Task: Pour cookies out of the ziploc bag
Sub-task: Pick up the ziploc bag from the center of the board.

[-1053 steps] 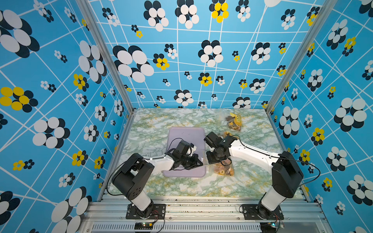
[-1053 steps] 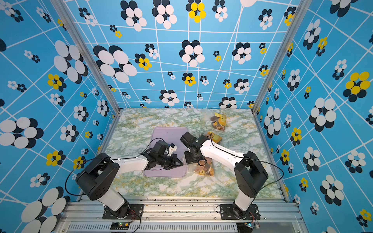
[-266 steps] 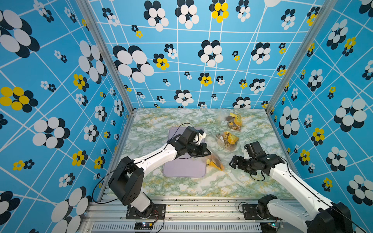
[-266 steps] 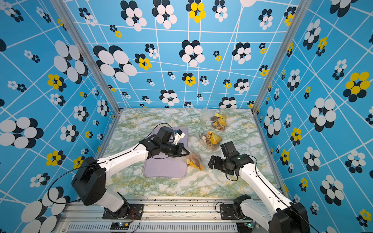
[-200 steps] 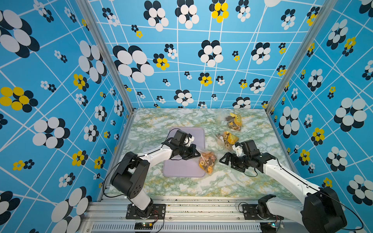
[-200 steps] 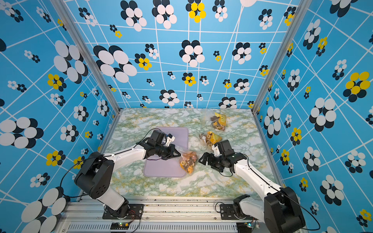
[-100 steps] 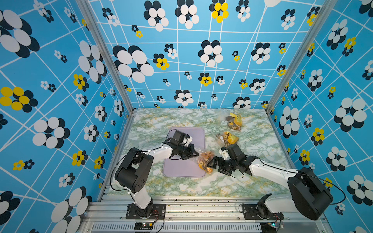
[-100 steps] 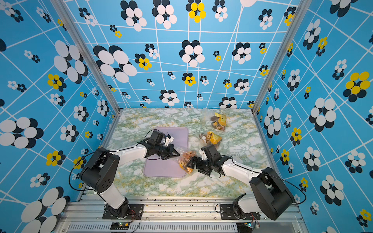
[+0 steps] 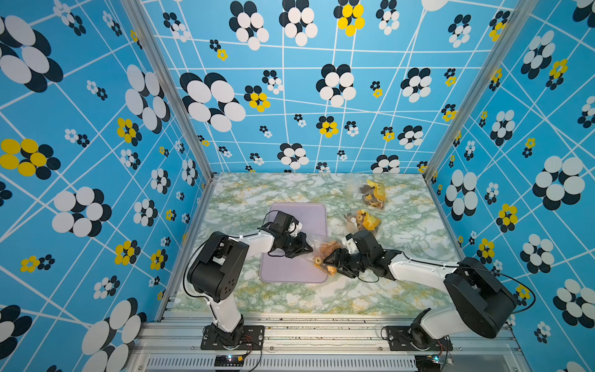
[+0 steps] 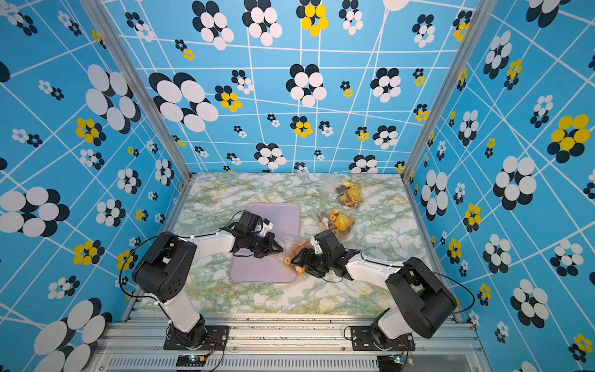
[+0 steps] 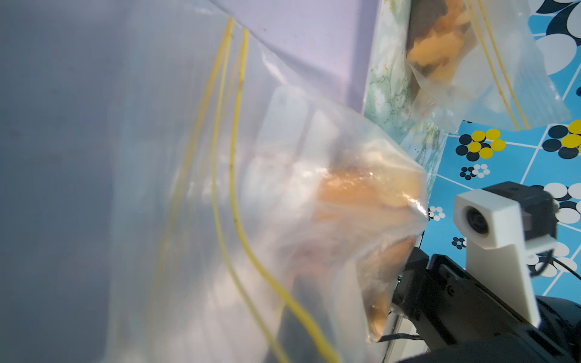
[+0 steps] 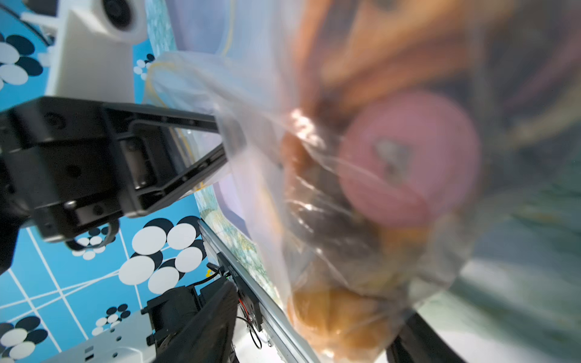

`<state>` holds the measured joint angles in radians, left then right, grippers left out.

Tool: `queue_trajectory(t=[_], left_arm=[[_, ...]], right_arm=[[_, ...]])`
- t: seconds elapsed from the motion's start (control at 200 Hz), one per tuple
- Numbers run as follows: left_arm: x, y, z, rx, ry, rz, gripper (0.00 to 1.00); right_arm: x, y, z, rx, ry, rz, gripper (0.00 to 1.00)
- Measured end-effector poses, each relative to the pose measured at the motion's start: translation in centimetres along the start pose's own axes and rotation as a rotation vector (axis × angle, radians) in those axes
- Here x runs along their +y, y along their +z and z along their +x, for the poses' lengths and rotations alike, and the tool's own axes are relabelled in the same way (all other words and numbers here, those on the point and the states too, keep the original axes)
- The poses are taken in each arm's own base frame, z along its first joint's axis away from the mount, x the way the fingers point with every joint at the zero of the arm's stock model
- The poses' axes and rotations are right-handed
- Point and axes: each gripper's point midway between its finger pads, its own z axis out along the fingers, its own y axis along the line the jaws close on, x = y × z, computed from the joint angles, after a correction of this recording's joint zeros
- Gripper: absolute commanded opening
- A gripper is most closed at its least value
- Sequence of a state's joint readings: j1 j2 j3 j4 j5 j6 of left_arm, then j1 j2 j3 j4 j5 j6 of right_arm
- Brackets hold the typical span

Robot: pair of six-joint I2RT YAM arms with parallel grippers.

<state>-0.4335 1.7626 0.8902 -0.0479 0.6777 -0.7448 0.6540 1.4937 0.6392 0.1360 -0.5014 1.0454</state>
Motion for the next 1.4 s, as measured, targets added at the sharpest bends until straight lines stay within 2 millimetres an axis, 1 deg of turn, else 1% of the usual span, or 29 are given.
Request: queue_trajectory(t=[0.05,0.14,0.225,0.285,0.335,0.38,0.44,0.49,0.565,0.665,0.769,0.814,0.864,0.984,1.039,1.114,1.179,1.244,1.304,1.404], left_arm=[[0.1,-0.1,-0.2,-0.005,-0.005,0.004,0.00],[0.1,-0.5,-0.8,-0.018,-0.011,0.019,0.00],[-0.1,-0.8,-1.4,-0.028,-0.016,0.041,0.00],[-0.2,-1.1,-1.7,-0.036,-0.023,0.056,0.00],[-0.2,-1.3,-2.0,-0.039,-0.028,0.065,0.02],[-0.2,-1.5,-2.2,-0.043,-0.033,0.072,0.05],[-0.2,-1.7,-2.3,-0.044,-0.039,0.081,0.06],[-0.2,-1.8,-2.4,-0.046,-0.041,0.089,0.07],[-0.1,-1.9,-2.1,-0.043,-0.044,0.097,0.08],[-0.1,-2.2,-1.8,-0.040,-0.051,0.104,0.11],[-0.4,-2.6,-1.9,-0.049,-0.045,0.114,0.17],[-0.7,-2.8,-1.9,-0.053,-0.042,0.120,0.21],[-1.0,-3.0,-1.9,-0.056,-0.031,0.128,0.23],[-1.5,-3.4,-1.9,-0.061,-0.018,0.144,0.28],[-1.7,-3.5,-1.8,-0.061,-0.015,0.148,0.31],[-1.9,-3.6,-1.8,-0.062,-0.008,0.152,0.31],[-2.1,-3.9,-1.7,-0.065,0.000,0.155,0.31],[-2.4,-4.2,-1.6,-0.068,0.010,0.156,0.31],[-2.7,-4.5,-1.6,-0.072,0.021,0.158,0.31],[-2.9,-4.9,-1.3,-0.073,0.034,0.158,0.31]], right_arm=[[1.2,0.1,-0.5,0.003,0.005,-0.021,0.57],[3.6,0.4,-1.7,0.010,0.008,-0.050,0.55],[6.4,0.5,-3.3,0.003,-0.011,-0.083,0.52],[8.3,0.2,-4.7,-0.013,-0.031,-0.110,0.50],[9.2,-0.3,-5.6,-0.031,-0.043,-0.119,0.50],[9.5,-0.8,-6.3,-0.047,-0.052,-0.114,0.50],[9.2,-1.4,-7.0,-0.068,-0.063,-0.075,0.49],[8.3,-1.9,-7.3,-0.081,-0.076,-0.026,0.48],[6.7,-2.5,-6.8,-0.083,-0.089,0.057,0.47],[5.0,-3.8,-6.0,-0.082,-0.113,0.148,0.50],[3.6,-4.8,-4.9,-0.074,-0.128,0.198,0.54],[2.8,-5.0,-4.3,-0.065,-0.133,0.213,0.57],[2.0,-5.0,-3.4,-0.050,-0.132,0.227,0.61],[0.5,-4.2,-1.4,-0.001,-0.140,0.256,0.61],[0.3,-4.0,-0.7,0.014,-0.146,0.260,0.60],[0.4,-3.6,-0.3,0.020,-0.152,0.252,0.57],[0.5,-3.4,-0.2,0.020,-0.153,0.242,0.55],[0.7,-3.2,-0.3,0.018,-0.149,0.233,0.52],[0.8,-3.0,-0.4,0.017,-0.147,0.225,0.52],[0.6,-2.6,-0.5,0.020,-0.144,0.226,0.49]])
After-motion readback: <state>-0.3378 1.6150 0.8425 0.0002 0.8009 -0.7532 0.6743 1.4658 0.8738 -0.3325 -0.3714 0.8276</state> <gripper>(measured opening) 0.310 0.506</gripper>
